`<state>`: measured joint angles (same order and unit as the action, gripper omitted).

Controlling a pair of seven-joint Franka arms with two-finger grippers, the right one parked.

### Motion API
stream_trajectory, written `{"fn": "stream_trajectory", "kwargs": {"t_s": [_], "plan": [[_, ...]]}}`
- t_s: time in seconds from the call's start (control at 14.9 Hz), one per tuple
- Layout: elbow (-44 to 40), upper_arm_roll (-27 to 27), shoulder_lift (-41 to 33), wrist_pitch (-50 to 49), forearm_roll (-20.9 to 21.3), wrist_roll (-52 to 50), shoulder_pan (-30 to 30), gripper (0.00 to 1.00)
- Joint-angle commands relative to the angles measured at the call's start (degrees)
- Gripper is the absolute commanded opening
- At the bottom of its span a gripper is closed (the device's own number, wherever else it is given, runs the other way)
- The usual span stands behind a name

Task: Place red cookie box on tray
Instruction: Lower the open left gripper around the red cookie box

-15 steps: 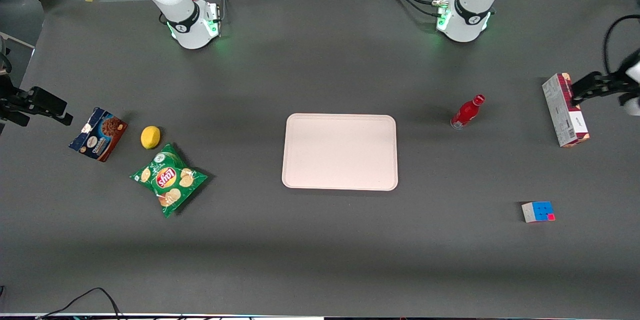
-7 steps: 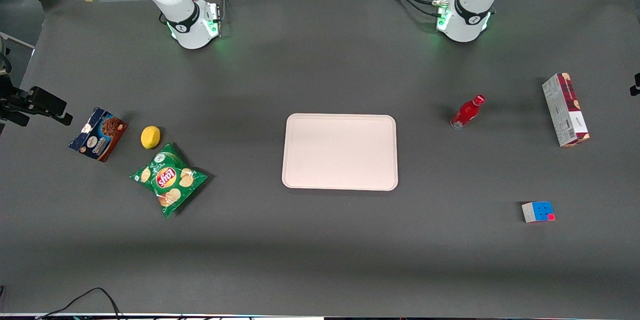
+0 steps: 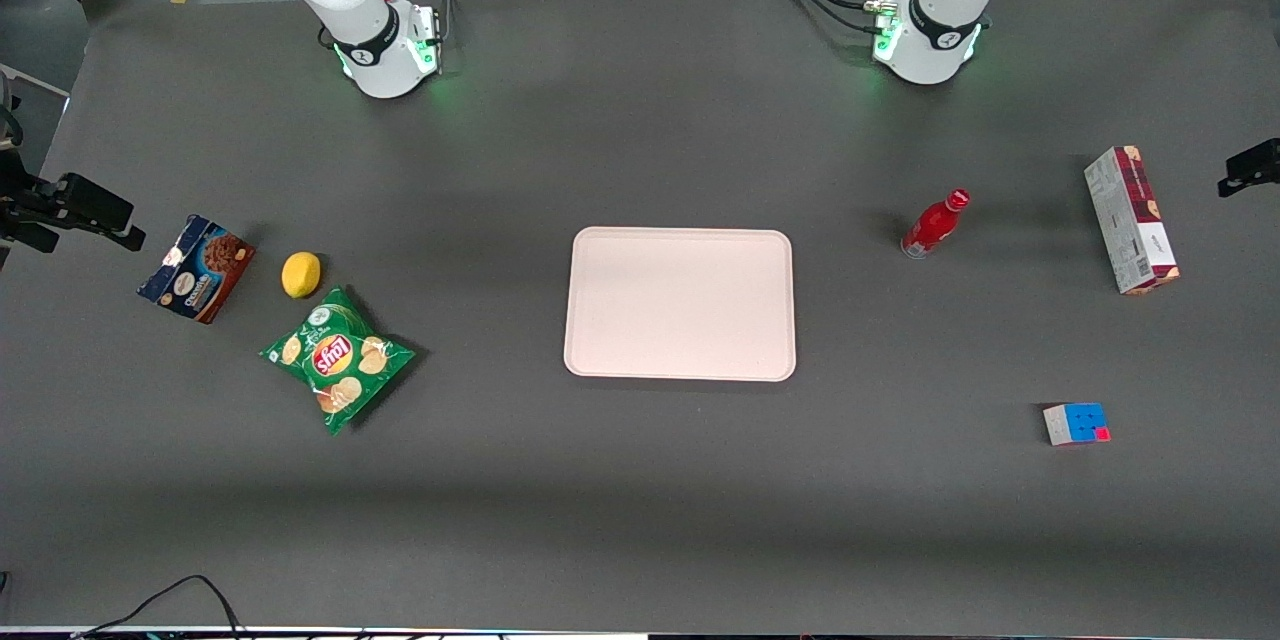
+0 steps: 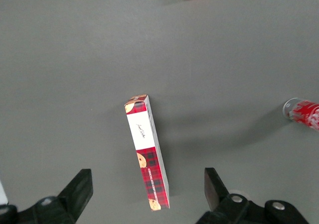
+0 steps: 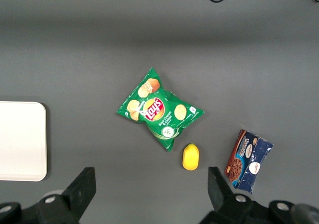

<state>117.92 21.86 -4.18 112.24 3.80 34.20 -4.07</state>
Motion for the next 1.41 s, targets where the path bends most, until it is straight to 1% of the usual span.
{"fn": "stream_trajectory", "kwargs": {"t_s": [0.0, 0.13, 0.2, 0.34, 0.47, 0.54, 0.67, 0.81, 0.88, 0.94, 1.01, 1.35], "plan": [[8.96, 2.74, -0.83, 9.55, -0.11, 4.73, 0.38, 1.0], [12.84, 4.32, -0.74, 14.22, -0.38, 4.73, 0.38, 1.0], [14.6, 4.94, -0.74, 15.54, -1.33, 4.38, 0.29, 1.0], [17.59, 7.31, -0.4, 19.4, -7.64, 4.38, 0.38, 1.0], [19.44, 7.67, 0.31, 22.66, -8.55, 4.29, 0.47, 1.0], [21.02, 7.93, 0.92, 26.59, -8.55, 4.47, 0.38, 1.0], [26.02, 8.11, 2.32, 38.18, -8.46, 4.73, 0.47, 1.0], [26.04, 8.11, 4.35, 39.2, -8.55, 4.73, 0.47, 1.0], [26.04, 8.11, 4.96, 39.29, -9.25, 4.38, 0.47, 1.0], [25.78, 8.11, 6.19, 39.29, -11.86, 4.38, 0.64, 1.0], [25.61, 8.11, 7.59, 39.81, -13.11, 4.47, 0.82, 1.0], [25.6, 8.02, 10.76, 43.76, -13.12, 4.73, 1.43, 1.0]]}}
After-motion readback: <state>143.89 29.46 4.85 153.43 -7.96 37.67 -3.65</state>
